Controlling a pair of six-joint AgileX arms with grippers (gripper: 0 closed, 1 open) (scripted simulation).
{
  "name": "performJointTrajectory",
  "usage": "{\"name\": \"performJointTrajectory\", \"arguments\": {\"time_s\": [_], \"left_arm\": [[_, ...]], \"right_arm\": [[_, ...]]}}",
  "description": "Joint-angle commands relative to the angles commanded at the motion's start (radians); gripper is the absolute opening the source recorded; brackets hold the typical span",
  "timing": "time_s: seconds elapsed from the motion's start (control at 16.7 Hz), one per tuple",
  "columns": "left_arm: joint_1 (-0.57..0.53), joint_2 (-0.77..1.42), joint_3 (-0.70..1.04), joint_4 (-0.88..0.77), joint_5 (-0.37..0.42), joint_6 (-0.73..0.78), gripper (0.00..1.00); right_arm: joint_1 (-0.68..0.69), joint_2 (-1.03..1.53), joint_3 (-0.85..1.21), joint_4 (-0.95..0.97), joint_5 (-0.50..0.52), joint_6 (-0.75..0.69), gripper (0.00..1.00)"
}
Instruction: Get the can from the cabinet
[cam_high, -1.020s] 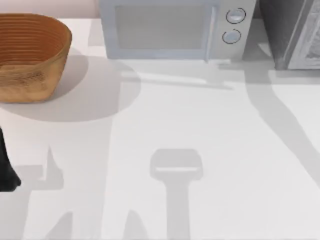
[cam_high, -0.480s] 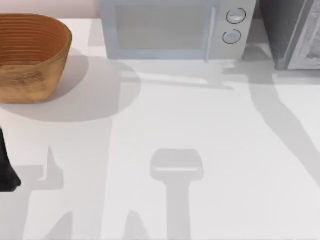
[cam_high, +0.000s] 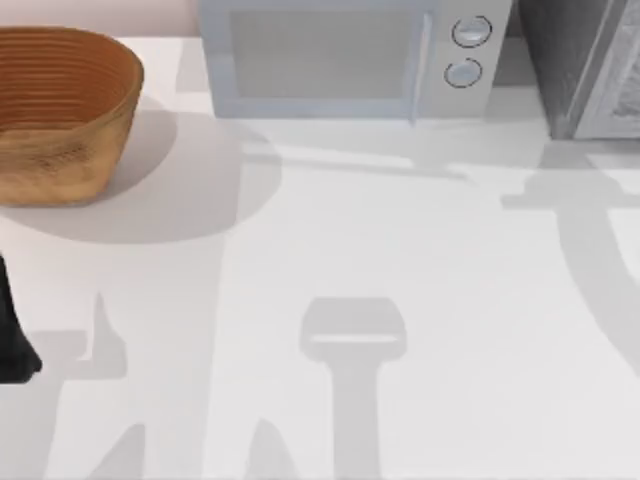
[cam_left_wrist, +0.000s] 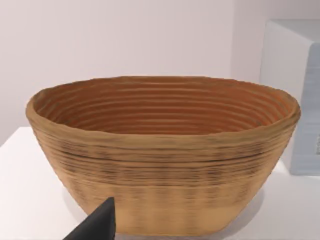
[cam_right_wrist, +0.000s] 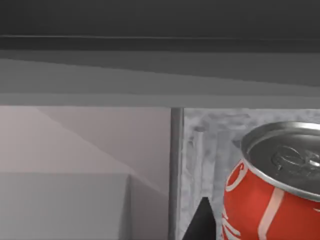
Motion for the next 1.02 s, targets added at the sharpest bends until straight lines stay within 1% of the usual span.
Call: {"name": "performJointTrajectory", "arguments": {"time_s": [0.36, 0.6, 0.72, 0.84, 1.02], "left_arm": [[0.000, 0.000, 0.000, 0.000, 0.000, 0.000, 1.00], [0.000, 0.000, 0.000, 0.000, 0.000, 0.000, 1.00], [0.000, 0.000, 0.000, 0.000, 0.000, 0.000, 1.00], [0.000, 0.000, 0.000, 0.000, 0.000, 0.000, 1.00], [0.000, 0.000, 0.000, 0.000, 0.000, 0.000, 1.00]], "right_arm": [[-0.158, -0.440, -0.689, 0.178, -0.162, -0.004, 0.00], [-0.253, -0.709, -1.052, 0.289, -0.263, -0.006, 0.00], [-0.290, -0.817, -1.174, 0.334, -0.303, -0.007, 0.00], [-0.318, -0.892, -1.254, 0.366, -0.332, -0.007, 0.00], [-0.332, -0.931, -1.294, 0.383, -0.348, -0.007, 0.00]]}}
